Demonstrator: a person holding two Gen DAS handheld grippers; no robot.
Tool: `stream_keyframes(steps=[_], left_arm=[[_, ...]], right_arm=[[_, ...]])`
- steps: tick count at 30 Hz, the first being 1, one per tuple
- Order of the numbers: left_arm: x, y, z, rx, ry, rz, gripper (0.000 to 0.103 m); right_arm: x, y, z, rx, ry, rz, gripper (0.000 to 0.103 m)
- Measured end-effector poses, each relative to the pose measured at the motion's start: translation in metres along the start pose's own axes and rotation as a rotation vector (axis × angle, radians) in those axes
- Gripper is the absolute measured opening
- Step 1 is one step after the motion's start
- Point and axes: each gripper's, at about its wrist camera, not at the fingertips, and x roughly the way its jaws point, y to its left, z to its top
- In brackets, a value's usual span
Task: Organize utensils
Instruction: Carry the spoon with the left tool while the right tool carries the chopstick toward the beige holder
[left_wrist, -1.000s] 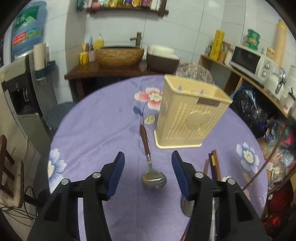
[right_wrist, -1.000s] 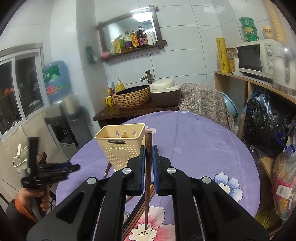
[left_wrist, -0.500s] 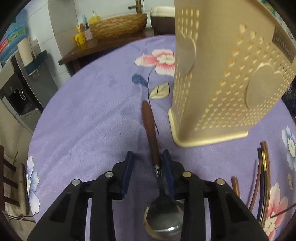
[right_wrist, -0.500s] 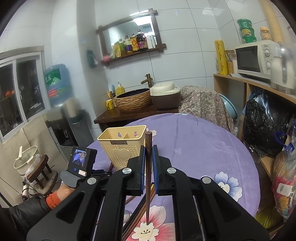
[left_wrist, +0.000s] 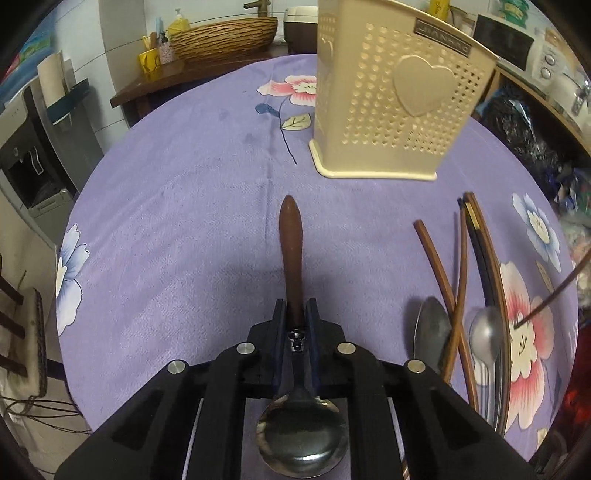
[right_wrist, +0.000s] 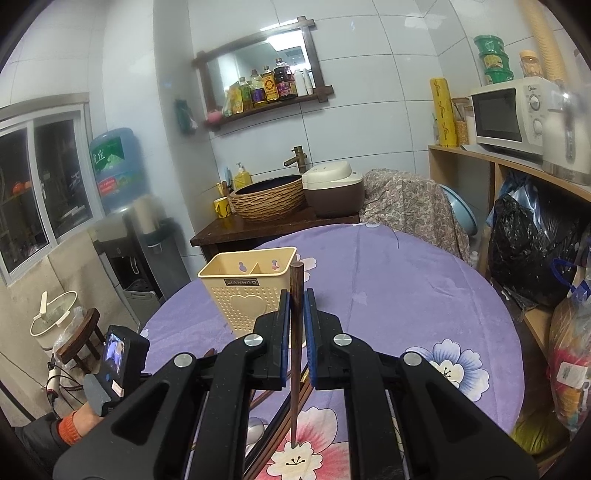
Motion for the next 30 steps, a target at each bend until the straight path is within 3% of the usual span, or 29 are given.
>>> stream_keyframes(steps=[1,3,5,12,15,18,21,26,30], left_arm=[[0.001,-0.002,0.002,0.006,0.004,0.002,0.037],[0.005,0.0,0.013,0.005,-0.009,0.028,0.054],[0.014,0.003,0.026,0.003,-0.005,0.036,0.054],[0.04,0.004,0.066,0.016,0.031,0.071,0.017],[0.042,0.001,0.068,0.029,0.034,0.086,0.016],[0.038,0.008,0.065,0.003,0.022,0.055,0.016],[0.013,0.017,0.06,-0.023,-0.054,0.025,0.016],[-0.073,0.029,0.038,-0.073,-0.252,-0.078,0.016],[-0.117,0.034,0.019,-0.071,-0.358,-0.106,0.016]], right_arm=[[0.0,0.001,0.0,-0.002,0.0,0.0,0.008],[-0.001,0.003,0.0,-0.008,0.0,-0.004,0.008],[-0.002,0.004,-0.001,-0.009,-0.001,-0.009,0.008],[-0.005,0.009,-0.002,-0.024,-0.001,-0.016,0.008],[-0.005,0.01,-0.001,-0.027,-0.002,-0.016,0.008],[-0.005,0.011,-0.002,-0.032,-0.002,-0.016,0.008],[-0.006,0.01,-0.002,-0.036,-0.001,-0.014,0.008],[-0.01,0.008,-0.002,-0.033,-0.003,0.0,0.008],[-0.013,0.006,-0.001,-0.031,-0.002,0.014,0.008]])
